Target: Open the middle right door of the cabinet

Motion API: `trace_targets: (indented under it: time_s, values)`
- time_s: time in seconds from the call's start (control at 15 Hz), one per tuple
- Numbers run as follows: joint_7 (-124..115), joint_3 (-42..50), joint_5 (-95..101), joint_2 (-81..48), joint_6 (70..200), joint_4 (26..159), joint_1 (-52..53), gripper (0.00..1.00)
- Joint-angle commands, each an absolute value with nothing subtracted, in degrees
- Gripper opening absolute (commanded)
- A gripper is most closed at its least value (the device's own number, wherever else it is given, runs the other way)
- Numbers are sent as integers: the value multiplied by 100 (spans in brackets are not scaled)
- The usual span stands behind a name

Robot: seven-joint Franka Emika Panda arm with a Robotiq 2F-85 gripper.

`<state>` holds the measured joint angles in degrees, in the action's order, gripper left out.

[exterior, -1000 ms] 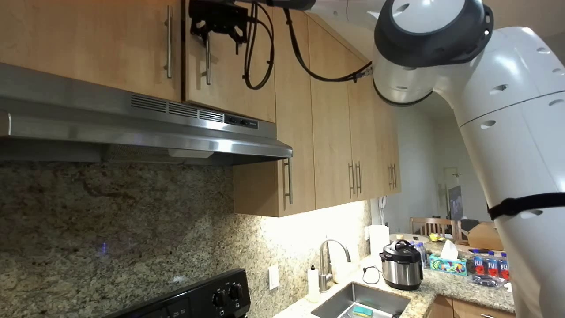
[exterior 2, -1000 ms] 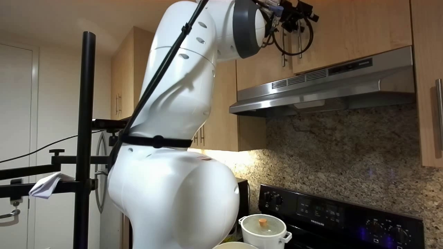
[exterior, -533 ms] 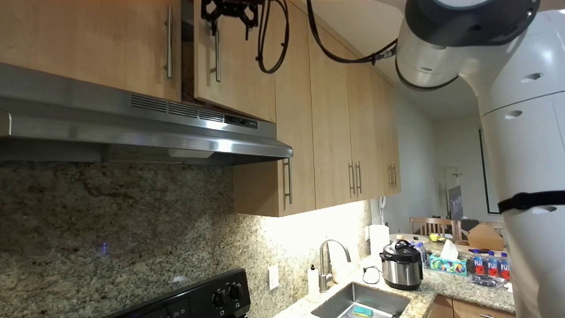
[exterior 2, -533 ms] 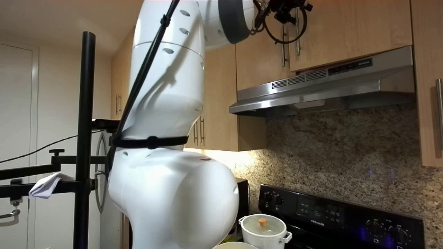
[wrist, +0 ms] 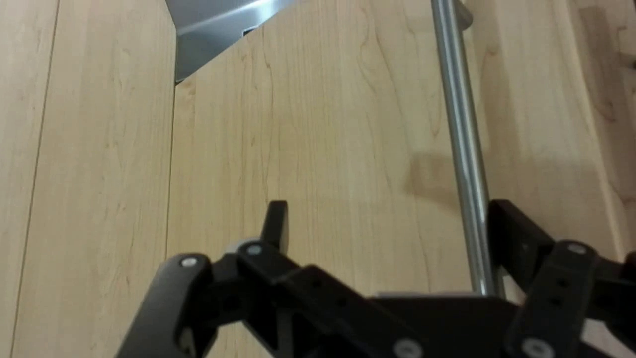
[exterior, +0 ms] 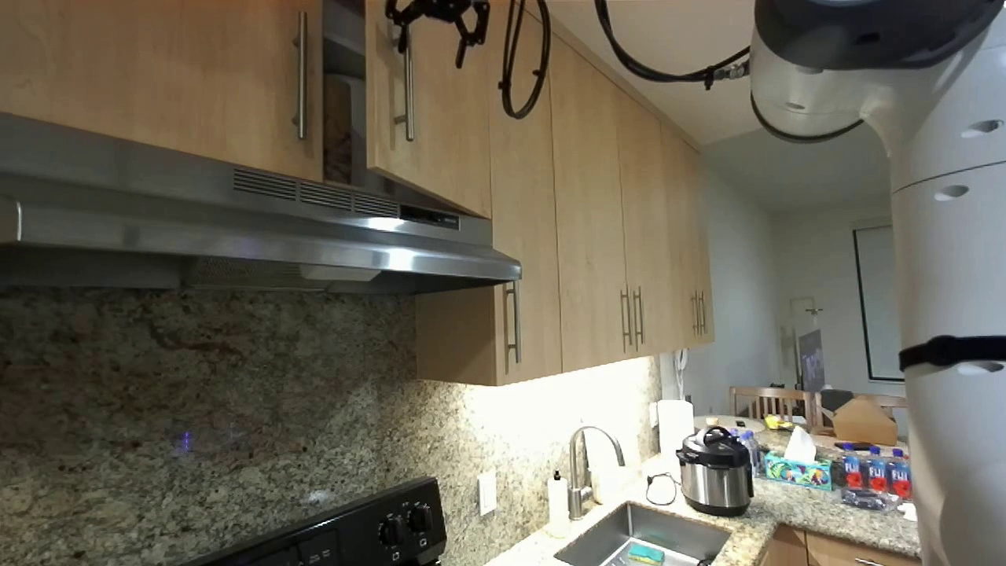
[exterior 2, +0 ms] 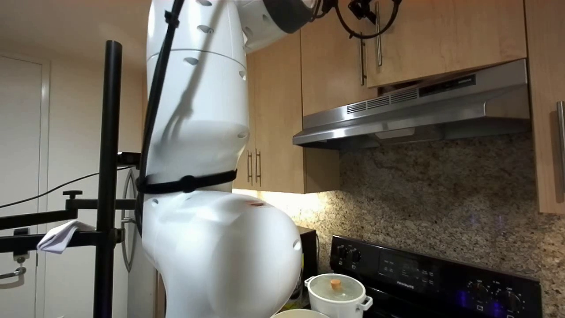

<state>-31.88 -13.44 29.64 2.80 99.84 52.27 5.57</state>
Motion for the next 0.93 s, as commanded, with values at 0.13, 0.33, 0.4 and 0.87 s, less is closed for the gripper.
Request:
trace_targets:
  time_s: [0.13, 0.33, 0.4, 0.87]
  values:
    - [-2146, -648, 2246, 915, 9905, 5646, 255, 100]
    - [-2031, -578, 2503, 1093, 9941, 5790, 262, 100]
    - [-2013, -572, 2616, 1164, 9953, 5854, 255, 100]
    - [-1941, -243, 2638, 1745, 9943, 6445, 244, 100]
